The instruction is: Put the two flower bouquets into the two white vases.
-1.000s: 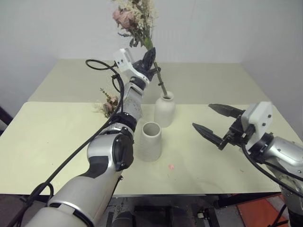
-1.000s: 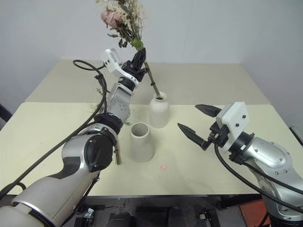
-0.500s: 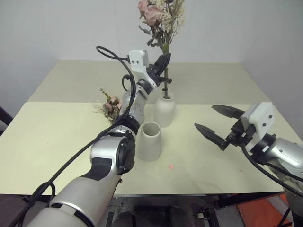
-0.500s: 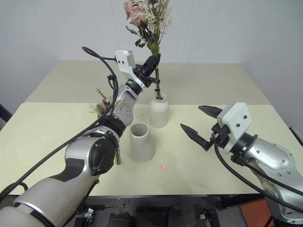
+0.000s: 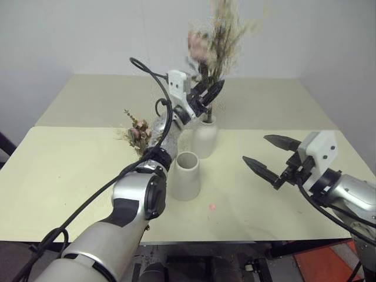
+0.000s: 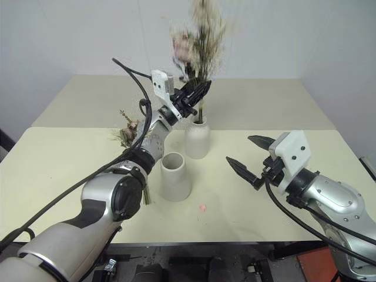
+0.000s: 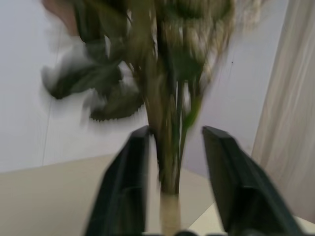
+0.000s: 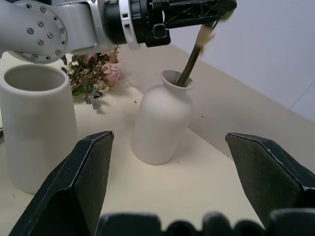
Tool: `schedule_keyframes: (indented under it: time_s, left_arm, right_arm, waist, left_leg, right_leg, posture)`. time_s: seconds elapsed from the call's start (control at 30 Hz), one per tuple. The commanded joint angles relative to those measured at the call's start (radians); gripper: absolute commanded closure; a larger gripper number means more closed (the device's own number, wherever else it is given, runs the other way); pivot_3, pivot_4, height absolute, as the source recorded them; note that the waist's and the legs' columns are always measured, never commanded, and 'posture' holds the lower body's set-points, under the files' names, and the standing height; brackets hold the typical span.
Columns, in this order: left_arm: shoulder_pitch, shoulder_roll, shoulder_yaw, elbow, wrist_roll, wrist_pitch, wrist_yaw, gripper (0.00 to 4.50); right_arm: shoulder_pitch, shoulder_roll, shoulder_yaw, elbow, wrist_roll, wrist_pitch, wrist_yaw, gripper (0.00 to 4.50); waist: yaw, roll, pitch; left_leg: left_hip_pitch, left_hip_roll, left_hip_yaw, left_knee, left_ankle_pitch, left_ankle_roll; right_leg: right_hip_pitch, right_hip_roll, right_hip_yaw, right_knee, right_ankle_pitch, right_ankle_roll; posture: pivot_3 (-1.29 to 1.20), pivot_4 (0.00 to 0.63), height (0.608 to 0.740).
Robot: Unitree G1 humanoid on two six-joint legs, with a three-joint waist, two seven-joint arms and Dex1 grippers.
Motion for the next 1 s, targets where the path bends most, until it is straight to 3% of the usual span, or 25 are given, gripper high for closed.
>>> schedule_keyframes:
  time_s: [0.03,0.17,0.5,0.77,0.93,1.0]
  left_arm:
    - [0.023,0.012,-0.045,-0.027,0.048,-0.04,-0.002,1.32]
    - [0.037,0.044,-0.08,-0.054,0.069,-0.034,-0.056,0.02]
    - [0.037,0.149,-0.07,-0.201,-0.017,0.104,-0.254,0.02]
    - [0.132,0.366,-0.139,-0.426,-0.032,0.27,-0.487,0.02]
    - [0.346,0.524,-0.147,-0.79,-0.002,0.463,-0.351,0.02]
    - [0.481,0.573,-0.105,-1.019,-0.036,0.658,-0.242,0.02]
  right_arm:
    - [0.005,0.001,-0.035,-0.04,-0.005,-0.017,-0.016,0.2]
    - [0.03,0.0,-0.052,-0.05,-0.001,-0.016,-0.017,0.2]
    - [0.05,-0.019,-0.063,0.005,-0.02,-0.035,0.027,0.2]
    - [0.041,-0.015,-0.073,0.021,-0.027,-0.037,0.041,0.2]
    - [0.099,-0.033,-0.165,0.015,0.009,-0.034,0.09,0.2]
    - [0.144,-0.057,-0.222,0.031,0.02,-0.045,0.149,0.2]
  waist:
    - [0.0,0.0,0.0]
    - [-0.001,0.0,0.0]
    - [-0.001,0.0,0.0]
    - [-0.012,0.001,-0.001]
    - [-0.01,0.002,-0.001]
    - [-0.005,0.002,-0.001]
  left_leg:
    - [0.001,0.0,0.0,0.0,0.0,0.0]
    - [0.001,0.0,0.0,0.0,0.0,0.0]
    - [0.001,0.0,0.0,0.0,0.0,0.0]
    - [0.002,0.001,0.0,0.0,0.0,0.0]
    - [0.003,0.002,0.0,0.0,0.0,0.0]
    - [0.002,0.002,-0.001,0.0,0.0,0.0]
  right_leg:
    - [0.001,0.0,0.0,0.0,0.0,0.0]
    - [0.001,0.0,0.0,0.0,0.0,0.0]
    - [0.001,0.0,0.0,0.001,0.0,0.0]
    - [0.0,0.001,0.001,0.002,0.0,0.0]
    - [0.0,0.001,0.001,0.003,0.0,0.0]
    - [-0.001,0.001,0.001,0.002,0.0,0.0]
  posture:
    - [0.0,0.15,0.74]
    - [0.0,0.15,0.74]
    - [0.0,0.15,0.74]
    - [0.0,0.15,0.74]
    - [0.0,0.15,0.74]
    - [0.0,0.15,0.74]
